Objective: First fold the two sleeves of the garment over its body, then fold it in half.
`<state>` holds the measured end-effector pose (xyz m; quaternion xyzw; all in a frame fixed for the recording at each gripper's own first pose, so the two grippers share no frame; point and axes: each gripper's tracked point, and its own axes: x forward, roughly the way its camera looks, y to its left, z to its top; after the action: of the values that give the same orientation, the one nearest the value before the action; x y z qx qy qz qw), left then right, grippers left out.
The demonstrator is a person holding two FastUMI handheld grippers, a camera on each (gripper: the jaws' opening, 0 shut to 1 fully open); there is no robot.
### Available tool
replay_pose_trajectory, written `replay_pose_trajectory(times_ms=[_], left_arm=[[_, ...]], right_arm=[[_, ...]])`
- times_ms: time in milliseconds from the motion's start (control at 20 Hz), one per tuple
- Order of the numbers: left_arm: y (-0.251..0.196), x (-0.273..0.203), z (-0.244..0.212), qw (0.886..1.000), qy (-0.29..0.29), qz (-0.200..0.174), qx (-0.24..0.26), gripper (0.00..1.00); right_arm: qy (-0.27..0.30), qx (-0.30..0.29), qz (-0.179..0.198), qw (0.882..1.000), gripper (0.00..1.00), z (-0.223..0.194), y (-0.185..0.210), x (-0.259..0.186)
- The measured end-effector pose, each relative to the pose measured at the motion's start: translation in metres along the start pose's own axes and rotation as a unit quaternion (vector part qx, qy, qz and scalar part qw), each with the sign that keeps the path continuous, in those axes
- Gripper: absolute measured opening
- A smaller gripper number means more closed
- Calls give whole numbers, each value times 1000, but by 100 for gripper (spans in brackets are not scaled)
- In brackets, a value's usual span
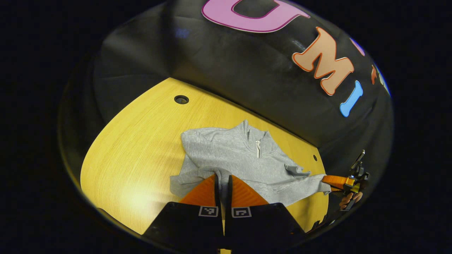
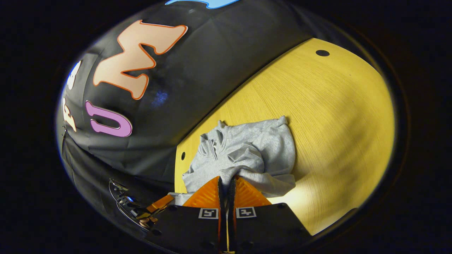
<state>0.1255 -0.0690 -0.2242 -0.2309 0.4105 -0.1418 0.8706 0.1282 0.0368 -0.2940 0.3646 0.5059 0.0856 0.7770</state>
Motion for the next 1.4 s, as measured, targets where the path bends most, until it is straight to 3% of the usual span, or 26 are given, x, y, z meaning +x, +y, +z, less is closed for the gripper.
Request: replay_pose_trajectory(times_ms=[350, 400, 500, 550, 600, 650, 700, 750, 800, 1000, 1100, 1250, 1400], left_arm=[[23, 48, -8, 997, 42, 29, -62, 0], [27, 53, -6, 996, 42, 37, -75, 2], [27, 56, -1, 993, 36, 37, -105, 5], [25, 55, 4, 993, 20, 31, -115, 4], [21, 55, 12, 992, -5, 23, -120, 11], [22, 54, 22, 993, -28, 17, -116, 12], [19, 49, 31, 992, -50, 10, -111, 19], [13, 48, 49, 991, -80, 1, -108, 29], [7, 45, 64, 989, -103, -12, -106, 51], [-2, 40, 92, 987, -154, -14, -45, 89], [0, 40, 94, 988, -153, 5, -11, 90], [-1, 26, 97, 988, -154, 20, 21, 94], [-3, 2, 114, 978, -193, 45, 71, 94]], right_arm=[[-3, 36, -37, 999, 3, 11, -19, 42], [-6, 40, -36, 999, 11, 12, -19, 45], [-26, 40, -18, 999, 16, 20, -13, 47], [-40, 37, -8, 998, 14, 19, -9, 51], [-57, 33, 7, 998, 26, 21, -1, 47], [-70, 28, 22, 997, 44, 23, 7, 46], [-80, 21, 23, 996, 62, 24, 11, 46], [-91, 6, 22, 996, 79, 28, 13, 46], [-100, -8, 18, 995, 97, 32, 13, 47], [-172, -64, 11, 983, 98, 57, 24, 39], [-209, -87, -11, 974, 97, 74, 21, 35], [-219, -121, -12, 968, 97, 76, 30, 24], [-255, -177, -26, 950, 97, 81, 38, 6]])
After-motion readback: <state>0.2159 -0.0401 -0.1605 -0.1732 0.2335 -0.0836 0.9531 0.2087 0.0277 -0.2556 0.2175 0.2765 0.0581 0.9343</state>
